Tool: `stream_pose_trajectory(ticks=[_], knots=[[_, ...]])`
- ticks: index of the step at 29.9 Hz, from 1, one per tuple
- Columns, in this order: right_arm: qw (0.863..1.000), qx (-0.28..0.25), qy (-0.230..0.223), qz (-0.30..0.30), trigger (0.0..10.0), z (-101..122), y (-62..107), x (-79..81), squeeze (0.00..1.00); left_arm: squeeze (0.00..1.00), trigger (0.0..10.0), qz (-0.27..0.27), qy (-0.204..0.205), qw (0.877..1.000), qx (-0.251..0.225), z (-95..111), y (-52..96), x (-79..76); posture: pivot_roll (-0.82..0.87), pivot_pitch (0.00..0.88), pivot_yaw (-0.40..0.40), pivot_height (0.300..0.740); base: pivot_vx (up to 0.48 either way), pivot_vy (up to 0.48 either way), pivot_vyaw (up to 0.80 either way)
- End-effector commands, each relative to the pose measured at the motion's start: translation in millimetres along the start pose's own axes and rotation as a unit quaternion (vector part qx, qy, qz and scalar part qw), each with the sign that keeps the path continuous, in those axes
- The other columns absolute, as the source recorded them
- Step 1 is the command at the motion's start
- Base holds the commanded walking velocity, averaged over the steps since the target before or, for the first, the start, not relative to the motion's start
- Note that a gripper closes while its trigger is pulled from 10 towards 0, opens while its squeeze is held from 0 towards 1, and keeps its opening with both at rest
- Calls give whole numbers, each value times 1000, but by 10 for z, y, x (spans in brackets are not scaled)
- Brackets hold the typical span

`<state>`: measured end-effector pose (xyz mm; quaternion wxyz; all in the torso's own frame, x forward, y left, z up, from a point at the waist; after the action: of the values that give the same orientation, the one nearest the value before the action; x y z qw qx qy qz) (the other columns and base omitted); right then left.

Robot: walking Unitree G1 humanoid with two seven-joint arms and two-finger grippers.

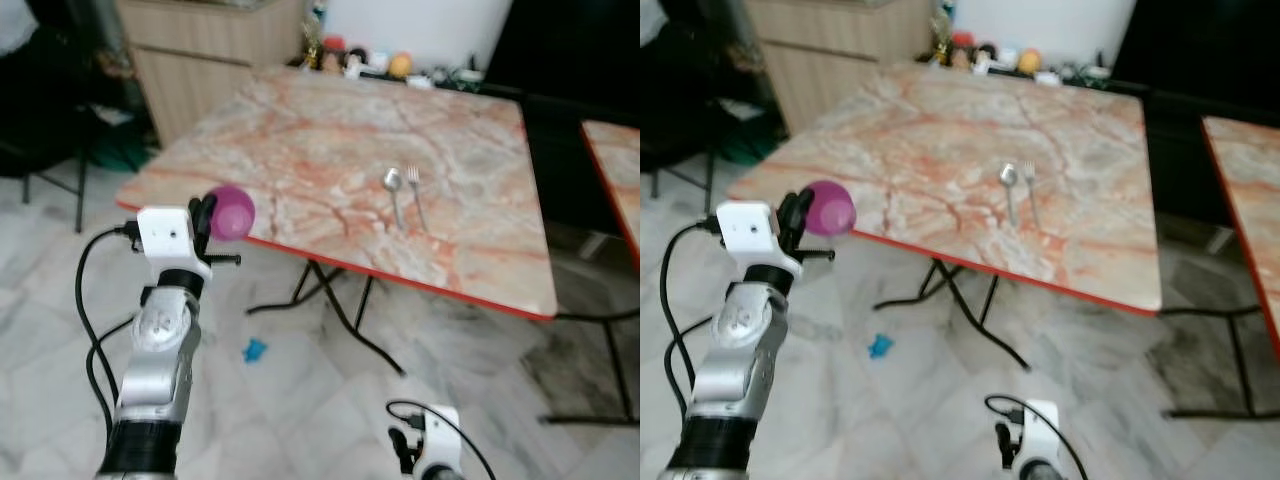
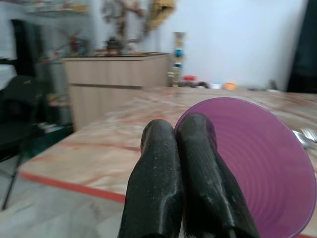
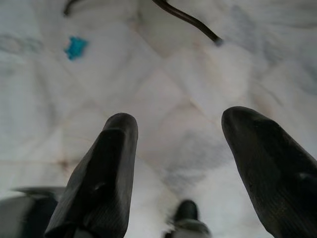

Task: Setting the table

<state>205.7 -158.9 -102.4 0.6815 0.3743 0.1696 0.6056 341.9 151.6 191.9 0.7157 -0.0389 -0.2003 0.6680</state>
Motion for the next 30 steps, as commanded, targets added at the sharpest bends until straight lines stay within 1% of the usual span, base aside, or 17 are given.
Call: stream_pose_trajectory(ticks=[1, 2, 4, 9, 15, 24, 27, 30], knots=[[1000, -3, -5, -5, 10000, 20, -1, -32, 0, 0, 10000, -33, -34, 999, -23, 73, 16, -74, 144, 0, -73, 740, 0, 0, 0], [1000, -4, -6, -5, 10000, 22, -1, -31, 0, 0, 10000, -42, -44, 998, -26, 77, 22, -97, 147, 0, -73, 740, 0, 0, 0], [1000, -4, -7, -5, 10000, 24, -2, -29, 0, 0, 10000, -39, -38, 998, -25, 74, 22, -92, 145, 0, -72, 740, 0, 0, 0], [1000, -5, -10, -7, 10000, 29, -3, -35, 0, 0, 10000, -31, -32, 999, -25, 81, 6, -75, 144, 0, -71, 740, 0, -295, 0], [1000, -3, -6, -5, 10000, 25, -2, -33, 0, 0, 10000, -22, -21, 999, -20, 62, 5, -54, 147, 0, -70, 740, 0, -369, 0], [1000, -1, -6, -4, 10000, 15, -3, -24, 0, 0, 10000, -13, -17, 1000, -16, 50, 5, -13, 146, 0, -72, 740, 0, -376, 0], [1000, 0, 8, 1, 10000, 21, -6, -9, 0, 0, 10000, -13, -16, 1000, -17, 56, -3, -16, 143, 0, -71, 740, 0, -376, 0], [1000, 0, 8, 2, 10000, 20, -6, -5, 0, 0, 10000, -14, -15, 1000, -18, 59, -6, -24, 142, 0, -70, 740, 0, -377, 358]])
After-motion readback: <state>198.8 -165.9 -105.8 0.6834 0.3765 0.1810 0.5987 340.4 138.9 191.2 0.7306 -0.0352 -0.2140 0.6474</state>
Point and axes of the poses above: a point about 5 cm out from each wrist's last joint towards the gripper, its own y axis pointing back from the gripper into the wrist, its own z axis along the axis of the wrist's last joint, x = y × z, the point moved 3 cm from there along -y, pointing out of the wrist towards the gripper, and after that the axes turned 10 degrees about -y, right-handed, at the moved point
